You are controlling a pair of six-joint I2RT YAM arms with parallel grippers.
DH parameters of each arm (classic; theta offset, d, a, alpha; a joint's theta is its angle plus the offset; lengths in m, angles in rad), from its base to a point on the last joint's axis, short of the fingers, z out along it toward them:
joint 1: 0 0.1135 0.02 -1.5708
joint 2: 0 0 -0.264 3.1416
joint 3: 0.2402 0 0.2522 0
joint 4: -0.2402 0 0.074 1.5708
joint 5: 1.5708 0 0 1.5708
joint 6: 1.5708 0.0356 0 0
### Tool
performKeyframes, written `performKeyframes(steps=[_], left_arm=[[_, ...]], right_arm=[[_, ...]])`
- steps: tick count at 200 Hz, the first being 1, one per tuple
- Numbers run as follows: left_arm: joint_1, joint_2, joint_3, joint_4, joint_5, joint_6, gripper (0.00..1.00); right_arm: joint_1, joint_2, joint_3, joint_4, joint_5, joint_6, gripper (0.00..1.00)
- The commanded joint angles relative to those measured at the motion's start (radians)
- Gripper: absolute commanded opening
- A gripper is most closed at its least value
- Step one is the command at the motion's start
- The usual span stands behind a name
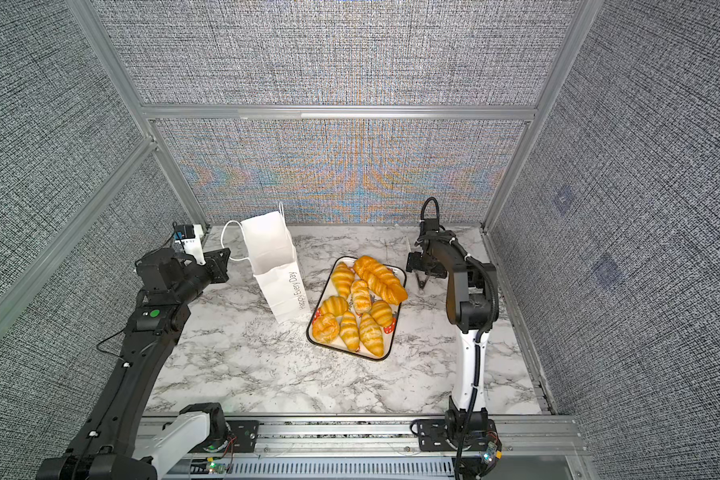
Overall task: Place the fake bread into the paper bag
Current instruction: 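Lower the right gripper onto the metal tongs and close on their handles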
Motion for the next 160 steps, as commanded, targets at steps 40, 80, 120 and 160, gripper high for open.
performKeyframes(steps=[40, 80, 120, 160], left_arm=[[0.005, -0.004, -0.003, 0.031, -0.010, 0.008, 0.09], [0.007, -0.003, -0.002, 0.029, -0.012, 0.008, 0.09], [0.009, -0.001, -0.005, 0.028, -0.012, 0.006, 0.09], [0.014, 0.004, -0.006, 0.028, -0.012, 0.005, 0.09]], right_arm=[[0.017, 0.044, 0.036, -0.040, 0.029, -0.016, 0.90], [0.030, 0.047, 0.031, -0.051, 0.074, -0.015, 0.89], [0.024, 0.040, 0.016, -0.038, 0.074, -0.006, 0.89], [0.006, 0.010, -0.022, 0.000, 0.039, 0.008, 0.85]])
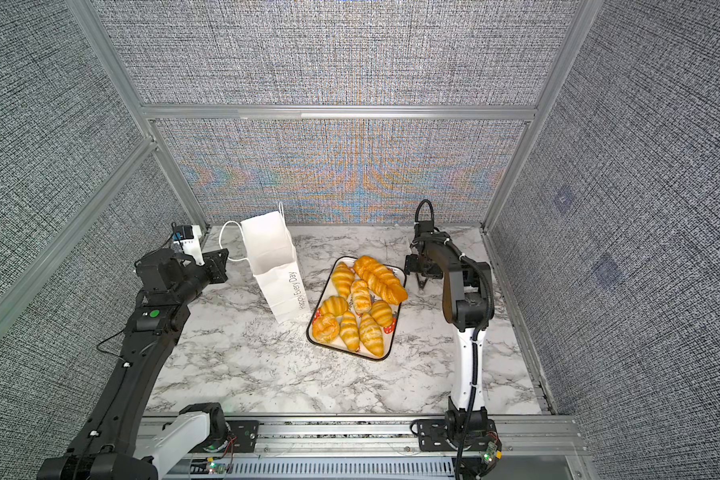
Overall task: Place the fake bread into the paper bag
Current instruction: 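Lower the right gripper onto the metal tongs and close on their handles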
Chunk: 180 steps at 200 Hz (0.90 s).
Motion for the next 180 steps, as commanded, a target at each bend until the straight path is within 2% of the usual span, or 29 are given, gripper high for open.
performKeyframes(steps=[1, 59, 134, 180], left_arm=[[0.004, 0.003, -0.001, 0.028, -0.001, 0.005, 0.09], [0.016, 0.009, -0.003, 0.033, 0.009, 0.002, 0.09], [0.026, 0.007, -0.006, 0.035, 0.016, -0.003, 0.09], [0.034, 0.009, -0.007, 0.038, 0.023, -0.008, 0.09]], right_arm=[[-0.014, -0.011, -0.019, -0.010, -0.008, 0.018, 0.85], [-0.025, -0.014, -0.032, 0.012, -0.061, 0.012, 0.78], [-0.022, -0.009, -0.029, 0.009, -0.041, 0.003, 0.67], [-0.010, -0.015, -0.036, 0.010, -0.017, -0.005, 0.53]])
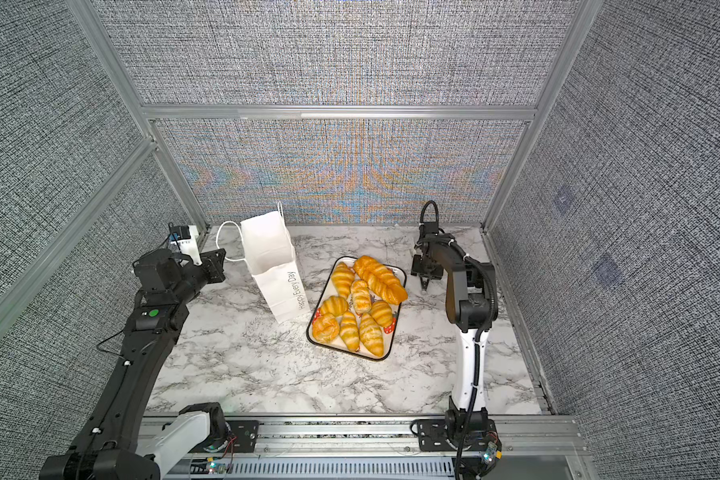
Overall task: Place the fake bread into the paper bag
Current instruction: 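Lower the right gripper onto the metal tongs and close on their handles, then lift the tongs with the right gripper and move them over the bread tray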
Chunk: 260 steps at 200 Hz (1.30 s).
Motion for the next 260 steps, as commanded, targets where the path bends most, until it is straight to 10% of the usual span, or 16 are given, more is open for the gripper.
performKeyframes(steps=[1, 260], left_arm=[[0.004, 0.001, -0.001, 0.021, 0.009, -0.004, 0.09], [0.013, -0.003, -0.008, 0.025, 0.025, -0.009, 0.08]], right_arm=[[0.006, -0.002, -0.007, -0.015, 0.021, -0.003, 0.53], [0.099, -0.417, -0.271, 0.028, 0.077, 0.023, 0.31]])
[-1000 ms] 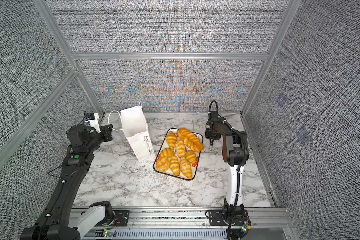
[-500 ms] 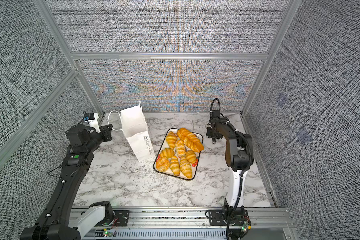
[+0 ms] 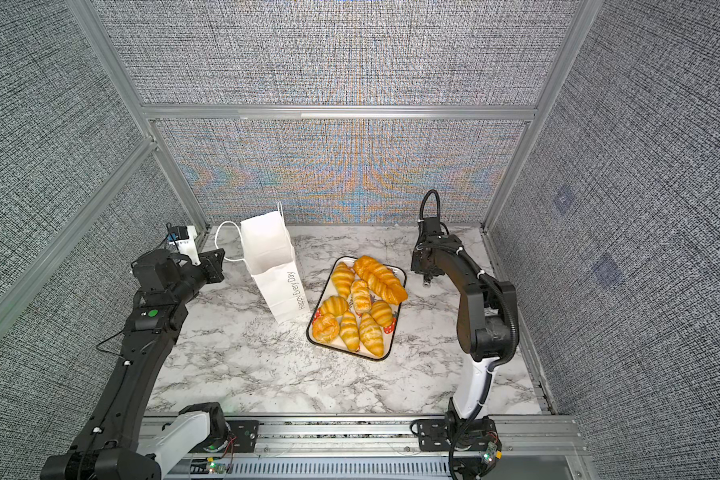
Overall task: Place the fake bread into the paper bag
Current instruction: 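Lift the tongs with the right gripper and move them over the bread tray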
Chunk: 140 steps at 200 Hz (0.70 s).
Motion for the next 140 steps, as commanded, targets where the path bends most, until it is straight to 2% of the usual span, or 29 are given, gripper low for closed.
performKeyframes(steps=[1, 67, 140], left_arm=[[0.000, -0.004, -0.004, 0.023, 0.016, -0.002, 0.08], [0.001, 0.007, -0.003, 0.023, 0.028, -0.003, 0.08], [0.002, 0.016, -0.006, 0.026, 0.044, -0.004, 0.07]], right_arm=[[0.027, -0.049, -0.025, -0.017, 0.020, 0.001, 0.31], [0.146, -0.221, -0.141, -0.082, 0.024, -0.005, 0.36], [0.154, -0.308, -0.185, -0.125, -0.089, -0.027, 0.41]])
